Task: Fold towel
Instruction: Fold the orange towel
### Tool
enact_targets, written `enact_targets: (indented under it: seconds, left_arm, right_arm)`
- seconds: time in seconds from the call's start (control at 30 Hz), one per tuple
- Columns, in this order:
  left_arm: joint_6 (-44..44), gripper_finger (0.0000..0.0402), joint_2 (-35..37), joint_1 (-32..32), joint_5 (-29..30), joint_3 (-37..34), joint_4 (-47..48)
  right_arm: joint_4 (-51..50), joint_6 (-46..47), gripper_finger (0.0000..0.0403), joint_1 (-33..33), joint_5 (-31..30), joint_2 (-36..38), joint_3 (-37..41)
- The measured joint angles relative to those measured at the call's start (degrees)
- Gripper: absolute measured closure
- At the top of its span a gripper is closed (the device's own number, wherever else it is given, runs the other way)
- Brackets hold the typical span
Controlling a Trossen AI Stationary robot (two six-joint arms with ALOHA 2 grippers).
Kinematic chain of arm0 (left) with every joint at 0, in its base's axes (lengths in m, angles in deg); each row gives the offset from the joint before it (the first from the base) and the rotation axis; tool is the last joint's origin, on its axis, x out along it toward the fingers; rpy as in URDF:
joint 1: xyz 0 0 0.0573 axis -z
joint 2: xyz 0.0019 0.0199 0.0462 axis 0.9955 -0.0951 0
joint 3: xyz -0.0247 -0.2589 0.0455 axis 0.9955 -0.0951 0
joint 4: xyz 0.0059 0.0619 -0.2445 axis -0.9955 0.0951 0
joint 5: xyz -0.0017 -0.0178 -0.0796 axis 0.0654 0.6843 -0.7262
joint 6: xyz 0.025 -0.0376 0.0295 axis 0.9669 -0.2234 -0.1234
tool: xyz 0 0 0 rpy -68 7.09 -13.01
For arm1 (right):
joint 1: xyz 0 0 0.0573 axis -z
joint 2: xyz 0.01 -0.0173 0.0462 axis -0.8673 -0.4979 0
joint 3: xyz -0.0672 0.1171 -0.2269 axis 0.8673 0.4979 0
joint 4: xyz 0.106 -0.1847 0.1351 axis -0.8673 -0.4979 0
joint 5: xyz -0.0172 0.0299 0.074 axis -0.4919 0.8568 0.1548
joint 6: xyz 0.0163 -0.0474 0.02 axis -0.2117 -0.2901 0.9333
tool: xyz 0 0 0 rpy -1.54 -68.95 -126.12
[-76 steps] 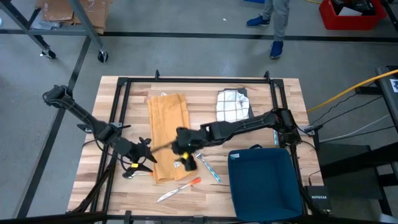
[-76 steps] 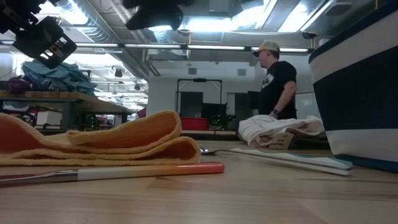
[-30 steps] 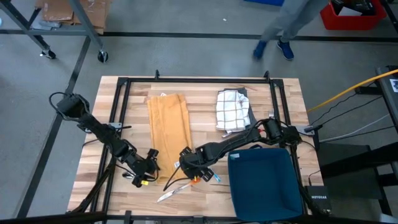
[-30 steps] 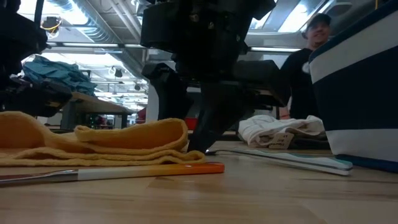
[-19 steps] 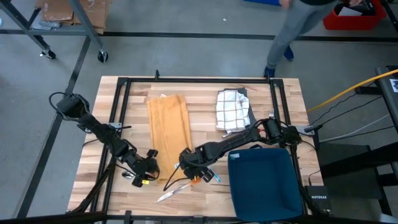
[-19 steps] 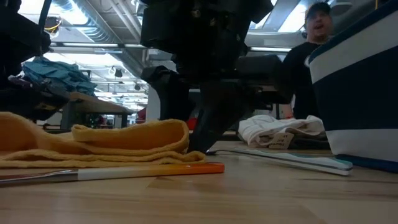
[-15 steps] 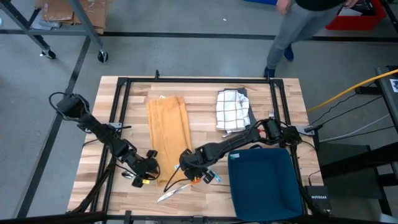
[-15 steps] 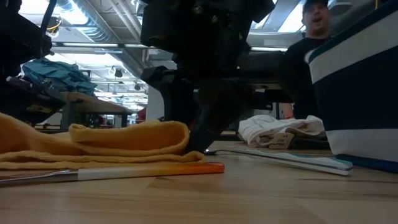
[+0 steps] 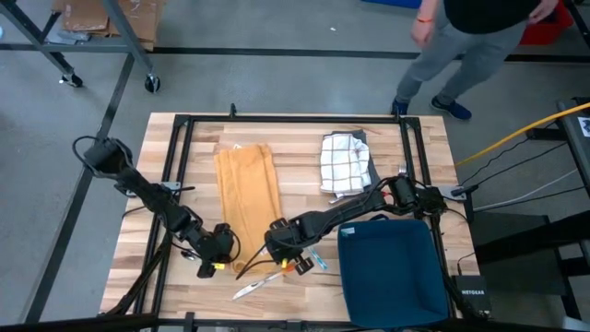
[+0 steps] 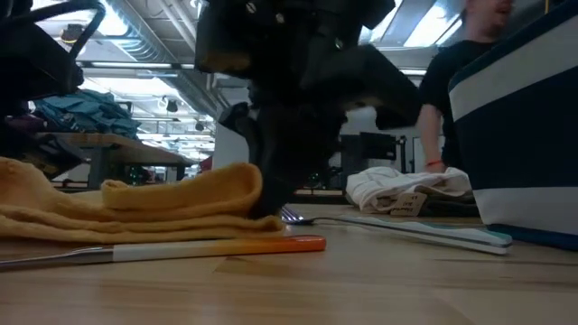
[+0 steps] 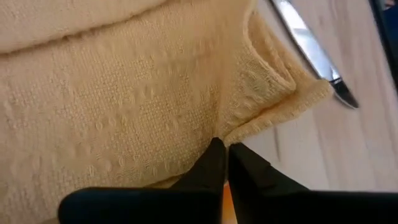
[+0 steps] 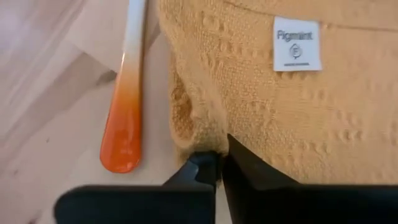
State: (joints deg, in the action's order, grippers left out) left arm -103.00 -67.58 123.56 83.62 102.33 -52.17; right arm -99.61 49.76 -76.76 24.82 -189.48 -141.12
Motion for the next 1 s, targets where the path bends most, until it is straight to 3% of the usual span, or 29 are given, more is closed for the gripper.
enact_targets:
  seconds: [0.33, 0.53, 0.7, 1.0]
  left_arm:
    - [-3.0, 0.0399, 9.7, 0.0, -0.2, -0.1, 0.0]
    - [-9.4, 0.04, 16.1, 0.0, 0.1, 0.0, 1.4]
    - [-24.3, 0.04, 20.9, 0.0, 3.8, 0.0, 9.2]
    - [-44.8, 0.0401, 27.9, 1.6, 15.0, 0.0, 27.4]
  right_arm:
    - [-4.6, 0.2, 0.0397, 0.0, -0.2, 0.0, -10.4]
    - [-9.1, 1.6, 0.0397, 0.3, -6.7, 0.0, -17.1]
    - [-10.6, 6.6, 0.0397, 1.6, -12.8, 0.1, -19.9]
    - [-11.0, 17.2, 0.0398, 6.0, -16.7, 0.1, -20.0]
